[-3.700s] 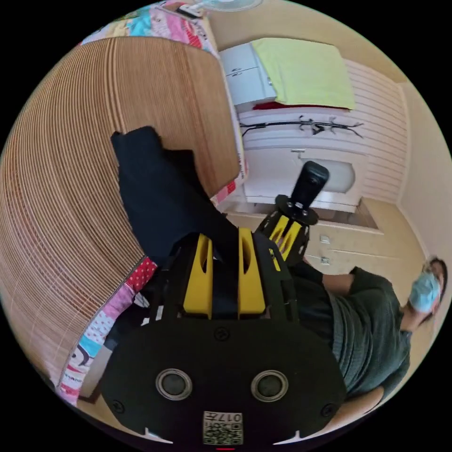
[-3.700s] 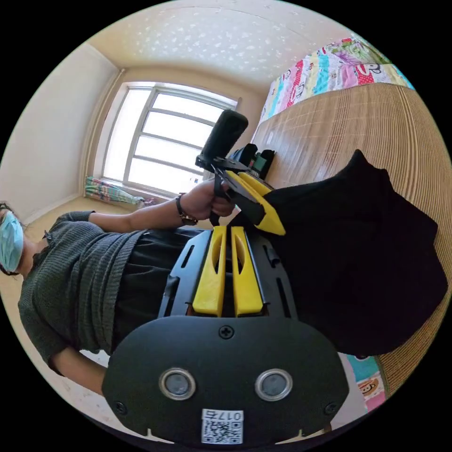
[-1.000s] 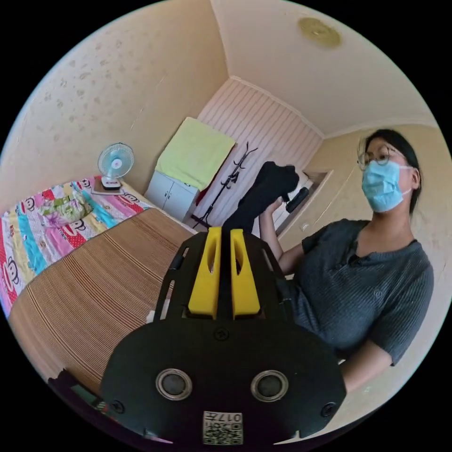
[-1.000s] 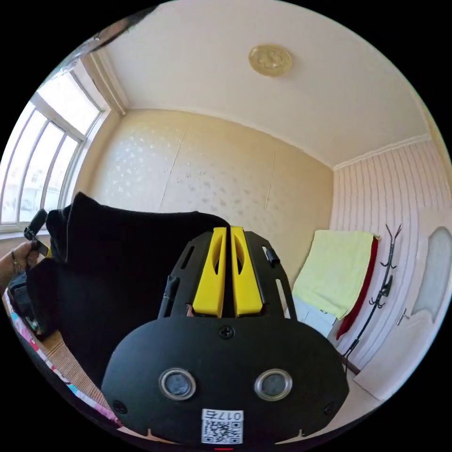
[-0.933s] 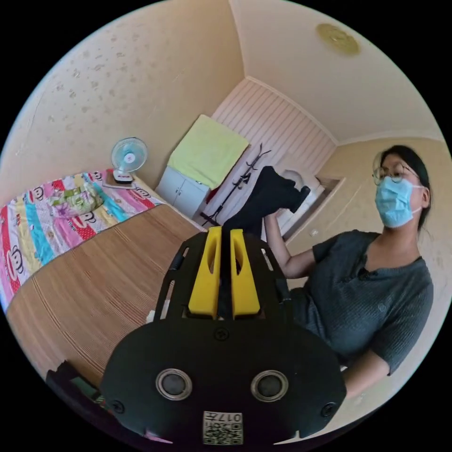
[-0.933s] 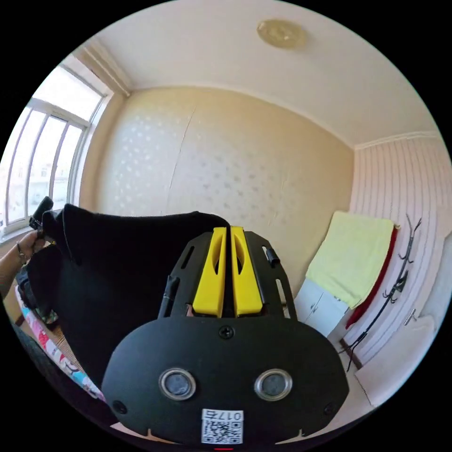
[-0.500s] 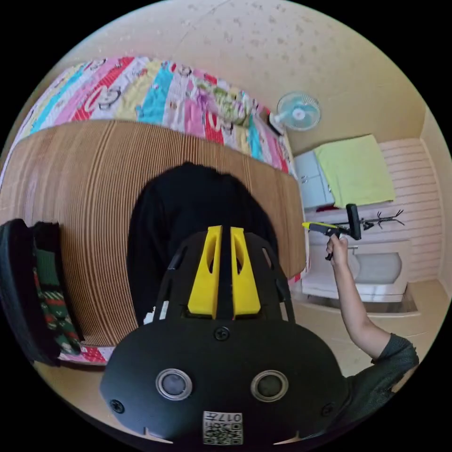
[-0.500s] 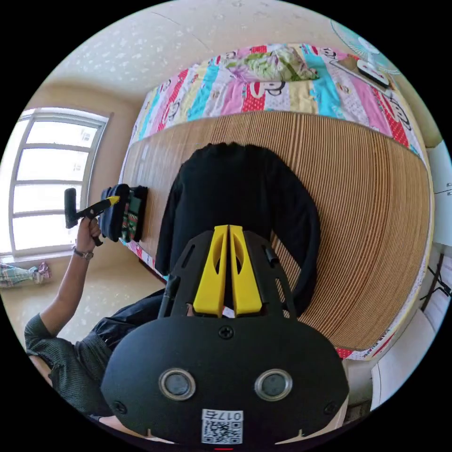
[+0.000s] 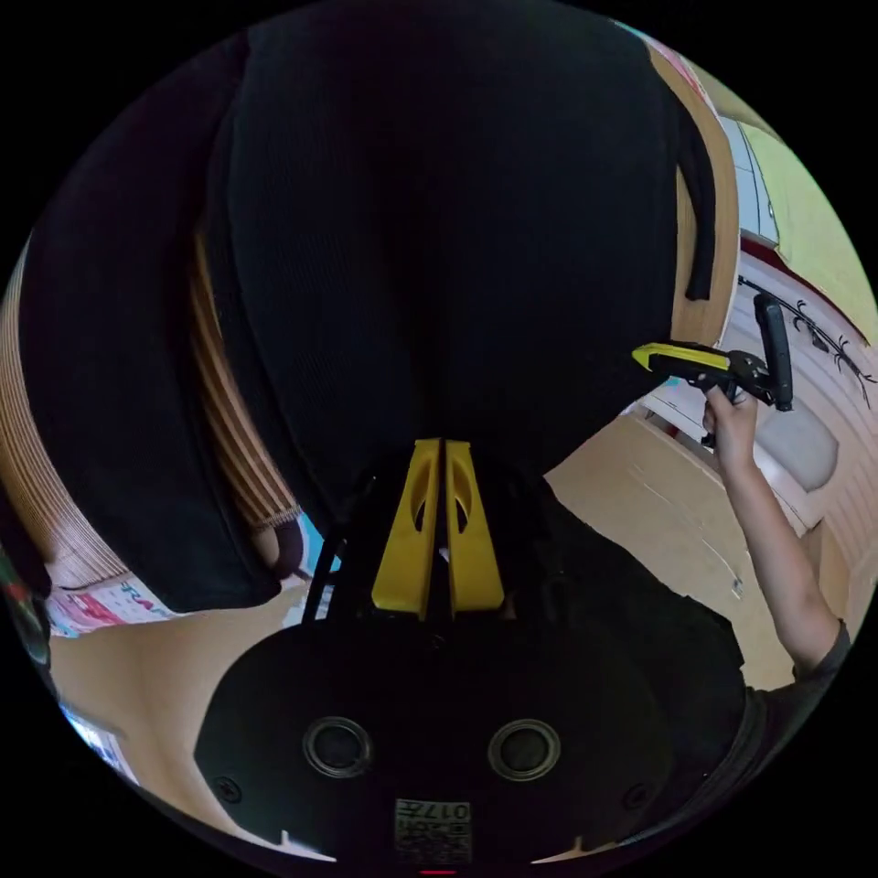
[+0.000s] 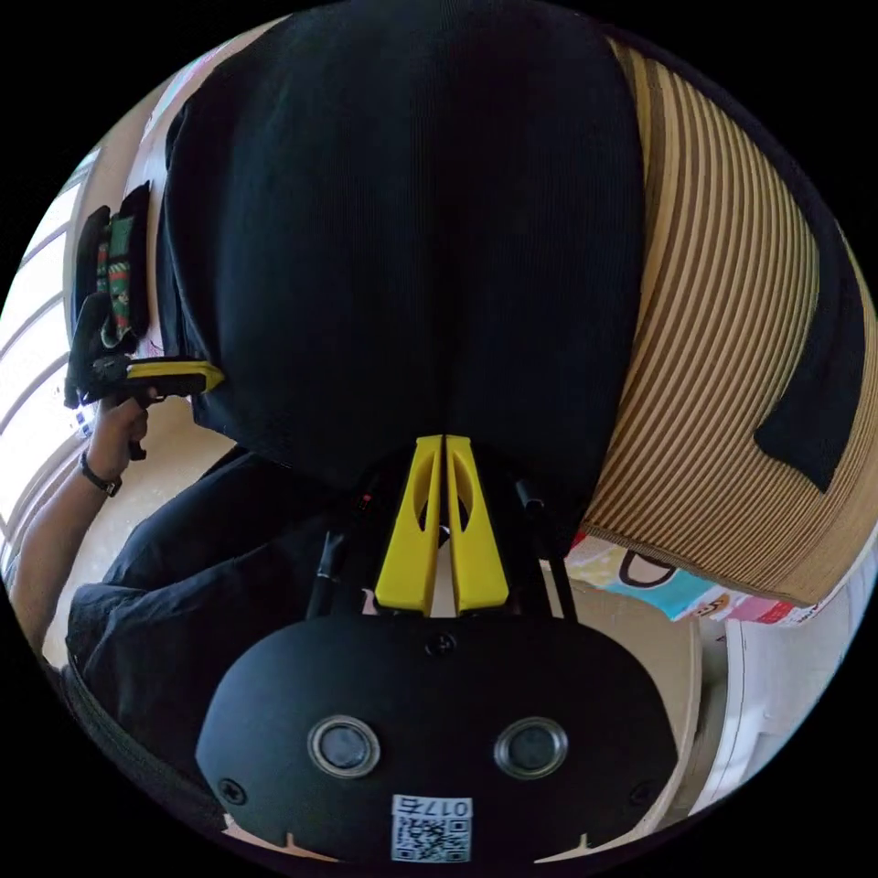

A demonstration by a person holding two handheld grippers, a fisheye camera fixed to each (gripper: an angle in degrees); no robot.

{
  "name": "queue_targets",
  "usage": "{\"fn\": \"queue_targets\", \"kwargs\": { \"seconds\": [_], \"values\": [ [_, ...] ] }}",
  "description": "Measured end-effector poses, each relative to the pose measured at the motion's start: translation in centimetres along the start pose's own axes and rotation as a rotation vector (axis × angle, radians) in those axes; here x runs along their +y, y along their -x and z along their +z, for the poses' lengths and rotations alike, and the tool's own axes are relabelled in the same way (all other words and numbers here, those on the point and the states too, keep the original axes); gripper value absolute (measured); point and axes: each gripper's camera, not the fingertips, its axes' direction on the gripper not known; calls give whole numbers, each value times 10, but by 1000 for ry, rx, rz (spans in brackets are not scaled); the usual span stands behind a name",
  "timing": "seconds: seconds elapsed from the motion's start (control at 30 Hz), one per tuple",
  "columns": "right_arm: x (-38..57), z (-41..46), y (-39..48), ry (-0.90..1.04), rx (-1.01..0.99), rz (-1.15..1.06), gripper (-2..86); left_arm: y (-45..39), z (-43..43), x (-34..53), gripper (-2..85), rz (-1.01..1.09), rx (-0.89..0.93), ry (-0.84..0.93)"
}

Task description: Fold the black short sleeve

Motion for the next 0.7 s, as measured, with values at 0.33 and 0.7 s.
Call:
{"fn": "queue_targets", "kwargs": {
  "seconds": [0.33,0.7],
  "values": [
    [74,-23,-62,-229,-611,382,4,136,-38,211,127,-725,1208,-547],
    [190,-44,-63,-524,-905,709,3,137,-34,294,146,-1323,1597,-874]
  ]
}}
